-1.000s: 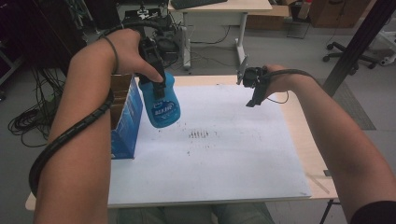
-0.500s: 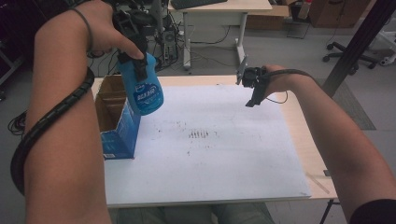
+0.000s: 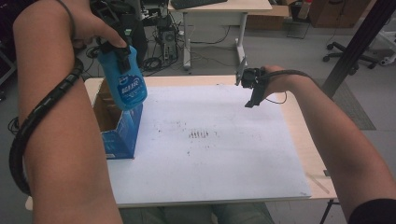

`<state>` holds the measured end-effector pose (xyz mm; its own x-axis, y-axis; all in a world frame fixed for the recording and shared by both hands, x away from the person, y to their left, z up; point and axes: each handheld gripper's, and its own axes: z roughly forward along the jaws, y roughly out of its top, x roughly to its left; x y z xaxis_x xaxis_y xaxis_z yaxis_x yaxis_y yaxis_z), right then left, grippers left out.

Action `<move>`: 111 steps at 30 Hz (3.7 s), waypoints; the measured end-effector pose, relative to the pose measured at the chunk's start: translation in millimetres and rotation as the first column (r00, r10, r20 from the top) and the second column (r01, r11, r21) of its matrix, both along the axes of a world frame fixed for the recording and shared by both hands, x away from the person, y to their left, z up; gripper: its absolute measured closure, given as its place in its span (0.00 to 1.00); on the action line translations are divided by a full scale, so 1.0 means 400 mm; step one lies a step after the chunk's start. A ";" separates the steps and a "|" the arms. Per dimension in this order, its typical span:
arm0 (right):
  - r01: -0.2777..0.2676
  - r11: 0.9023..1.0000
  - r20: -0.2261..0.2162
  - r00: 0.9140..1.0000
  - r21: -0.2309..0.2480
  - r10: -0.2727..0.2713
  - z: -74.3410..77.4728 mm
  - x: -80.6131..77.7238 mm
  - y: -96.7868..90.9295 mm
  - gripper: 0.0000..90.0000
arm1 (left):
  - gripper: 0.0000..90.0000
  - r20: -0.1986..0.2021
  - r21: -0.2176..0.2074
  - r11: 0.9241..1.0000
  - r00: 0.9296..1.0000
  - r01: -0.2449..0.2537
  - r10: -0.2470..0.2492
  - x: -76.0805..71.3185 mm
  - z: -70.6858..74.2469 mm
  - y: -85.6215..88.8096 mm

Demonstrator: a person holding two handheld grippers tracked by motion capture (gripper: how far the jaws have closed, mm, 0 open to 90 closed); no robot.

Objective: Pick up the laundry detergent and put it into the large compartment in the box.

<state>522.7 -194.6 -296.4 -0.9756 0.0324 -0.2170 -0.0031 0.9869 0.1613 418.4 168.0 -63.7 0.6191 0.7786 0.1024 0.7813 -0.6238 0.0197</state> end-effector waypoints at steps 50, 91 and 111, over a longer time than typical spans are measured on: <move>-0.023 1.000 0.005 1.000 -0.010 0.023 0.011 -0.004 0.021 0.10 | 0.42 0.042 0.003 0.813 0.812 -0.583 0.582 0.040 -0.046 0.171; -0.032 0.999 -0.015 0.999 -0.035 0.032 0.007 0.003 0.033 0.10 | 0.42 -0.032 0.032 0.789 0.789 -0.613 0.614 0.065 -0.198 0.218; -0.036 0.999 -0.018 0.999 -0.038 0.035 -0.001 0.001 0.038 0.10 | 0.42 -0.067 0.020 0.790 0.788 -0.613 0.613 0.071 -0.281 0.222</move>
